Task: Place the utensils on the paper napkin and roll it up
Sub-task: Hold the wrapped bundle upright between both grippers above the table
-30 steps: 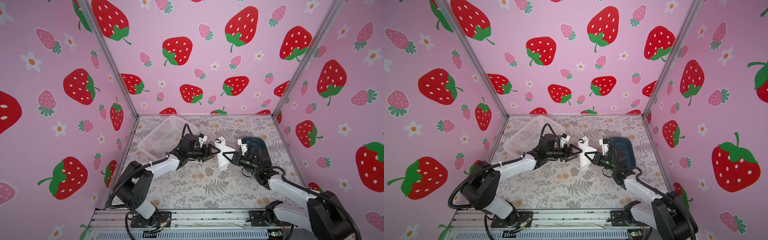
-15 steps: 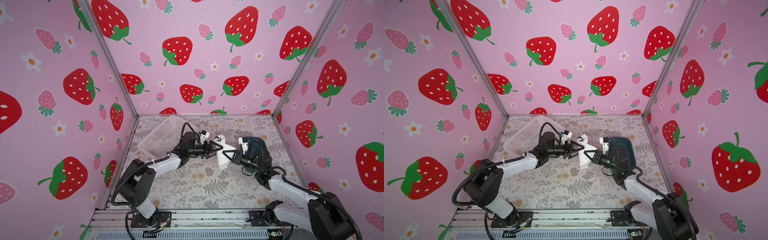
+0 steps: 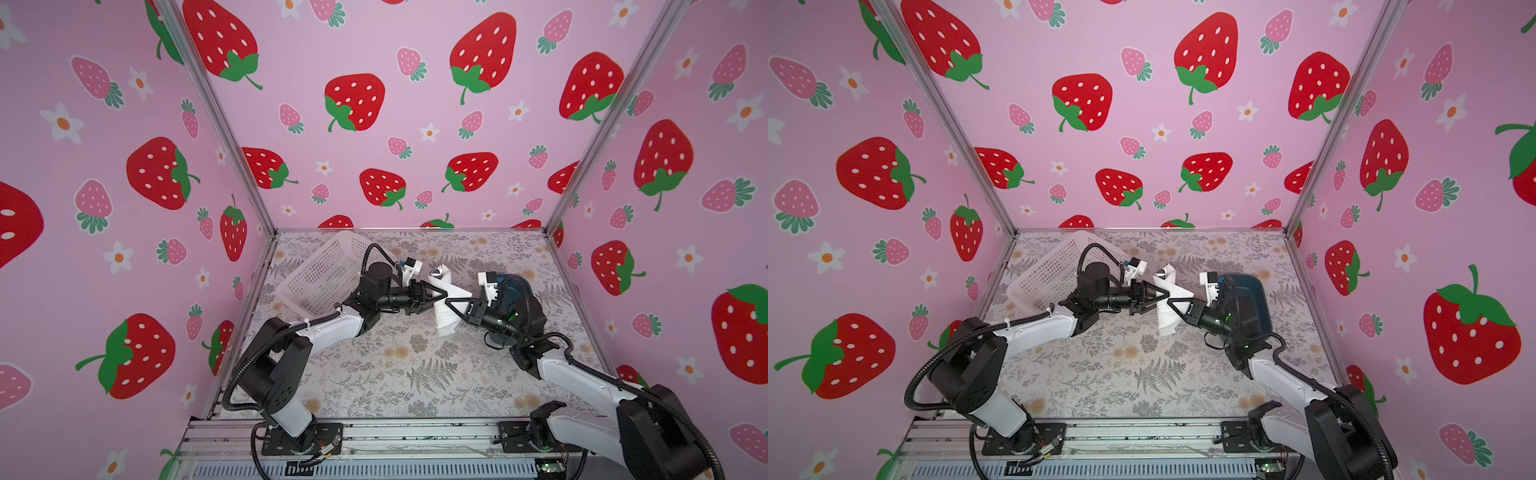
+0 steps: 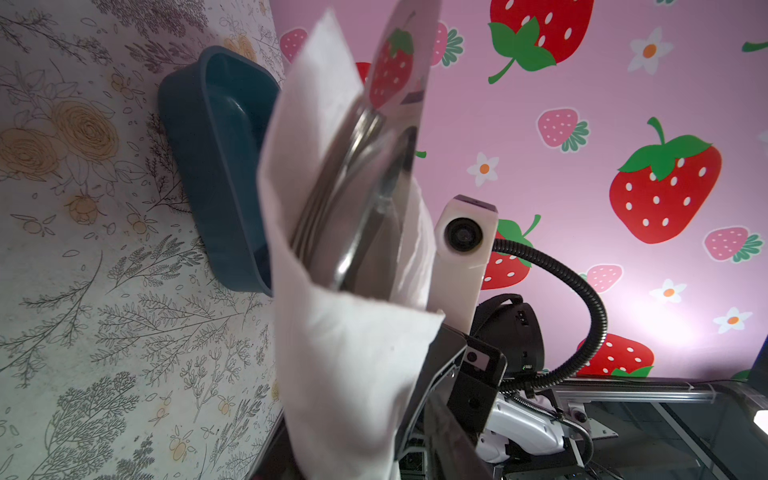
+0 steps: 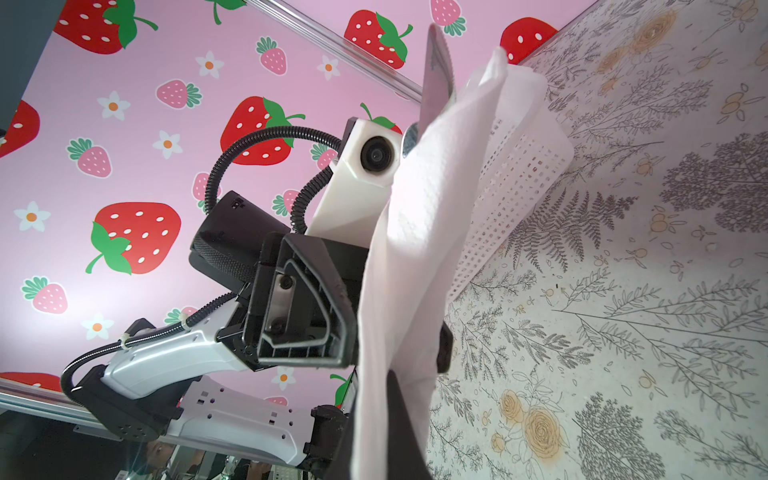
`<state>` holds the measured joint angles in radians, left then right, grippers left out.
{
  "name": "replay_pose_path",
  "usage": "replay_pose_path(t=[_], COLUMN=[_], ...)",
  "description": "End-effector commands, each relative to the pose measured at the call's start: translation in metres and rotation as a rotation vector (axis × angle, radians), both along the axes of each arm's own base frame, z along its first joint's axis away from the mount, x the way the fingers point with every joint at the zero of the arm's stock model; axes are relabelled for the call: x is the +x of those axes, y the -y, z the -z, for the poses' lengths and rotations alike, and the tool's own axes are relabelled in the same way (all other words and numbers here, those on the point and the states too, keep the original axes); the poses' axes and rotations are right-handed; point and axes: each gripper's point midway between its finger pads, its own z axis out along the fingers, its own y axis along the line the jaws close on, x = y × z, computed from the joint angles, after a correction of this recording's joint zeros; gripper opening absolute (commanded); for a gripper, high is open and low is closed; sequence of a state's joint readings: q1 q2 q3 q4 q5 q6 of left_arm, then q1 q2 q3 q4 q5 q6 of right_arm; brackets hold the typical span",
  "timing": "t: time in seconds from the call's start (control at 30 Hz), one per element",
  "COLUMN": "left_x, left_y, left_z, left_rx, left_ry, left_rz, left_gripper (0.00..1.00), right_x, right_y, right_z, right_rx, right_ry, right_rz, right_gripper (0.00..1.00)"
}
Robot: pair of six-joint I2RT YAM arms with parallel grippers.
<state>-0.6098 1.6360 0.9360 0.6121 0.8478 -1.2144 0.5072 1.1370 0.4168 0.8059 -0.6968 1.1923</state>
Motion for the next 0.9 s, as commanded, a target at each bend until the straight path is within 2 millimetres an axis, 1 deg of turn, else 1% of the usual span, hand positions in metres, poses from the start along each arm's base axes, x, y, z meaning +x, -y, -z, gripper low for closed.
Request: replay_pose_path(t=[0.0,0.2,0.37,0.7,0.77,0.87], left_x=[0.001,0.002,0.002,0.002,0.002,0.001], left_y=[0.004,0.003,0.002,0.001,0.001,0.0], left_z=[-0.026,-0.027,-0.027,-0.031,-0.033,-0.037], left_rx=[-0.058,-0.058,-0.057,-0.06,-0.062,-0.066], left_ry=[0.058,0.066,0.073,0.089,0.098,0.115], left_rz=[0.014,0.007,-0.003,-0.011,-0.012,-0.014], left_gripper=[0.39,0.34,0.27,0.2,0.18,0.17], right_x=[-0.002,-0.002,-0.001,-0.002,-0.002,-0.002], right_y=[0.001,0.002,0.002,0.003,0.003,0.003], right_z=[-0.033,-0.032,-0.031,-0.031,-0.032,-0.036], right_rx=[0.062,0.062,0.06,0.062,0.065,0.071], right_ry=[0.085,0.082,0.079,0.077,0.08,0.083], right_rz=[-0.005,-0.004,-0.004,0.002,0.002,0.001], right_gripper=[0.06,0.06,0.06,0.07,0.07,0.07])
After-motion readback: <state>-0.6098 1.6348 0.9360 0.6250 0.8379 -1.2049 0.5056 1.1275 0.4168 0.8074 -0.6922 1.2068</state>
